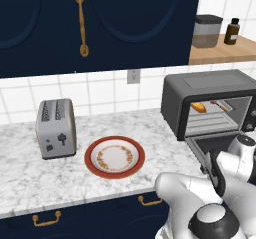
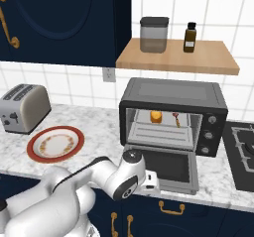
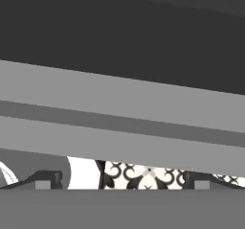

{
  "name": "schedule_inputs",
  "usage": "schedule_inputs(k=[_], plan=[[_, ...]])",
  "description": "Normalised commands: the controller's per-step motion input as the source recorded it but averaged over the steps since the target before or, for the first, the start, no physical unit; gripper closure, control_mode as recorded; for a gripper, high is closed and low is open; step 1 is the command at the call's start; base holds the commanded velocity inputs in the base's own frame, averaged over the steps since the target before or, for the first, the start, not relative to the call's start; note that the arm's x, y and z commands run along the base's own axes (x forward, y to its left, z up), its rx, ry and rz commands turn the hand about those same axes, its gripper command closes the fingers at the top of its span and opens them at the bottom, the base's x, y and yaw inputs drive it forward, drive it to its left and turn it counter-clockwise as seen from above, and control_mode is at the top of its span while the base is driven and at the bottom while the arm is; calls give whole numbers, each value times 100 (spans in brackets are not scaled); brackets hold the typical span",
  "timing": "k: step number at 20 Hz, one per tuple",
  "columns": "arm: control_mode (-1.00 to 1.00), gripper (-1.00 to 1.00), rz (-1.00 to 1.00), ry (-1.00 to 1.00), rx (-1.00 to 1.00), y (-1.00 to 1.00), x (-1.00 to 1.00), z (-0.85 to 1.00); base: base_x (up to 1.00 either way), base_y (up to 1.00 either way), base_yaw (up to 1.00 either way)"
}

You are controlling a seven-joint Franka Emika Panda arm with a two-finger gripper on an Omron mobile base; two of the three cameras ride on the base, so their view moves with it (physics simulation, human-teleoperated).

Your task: Pick up the kebab skewer and baguette bread, and place them inside the toaster oven. Close the toaster oven door and start by setting the timer.

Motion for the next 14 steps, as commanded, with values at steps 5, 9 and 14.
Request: schedule_inputs(k=[5,9,14], plan=[[-100,-100,-1,0,0,0,20,-13,0,0,0],[-100,-100,-4,0,3,0,23,0,0,0,0],[-100,-100,-2,-3,2,0,35,3,0,0,0]])
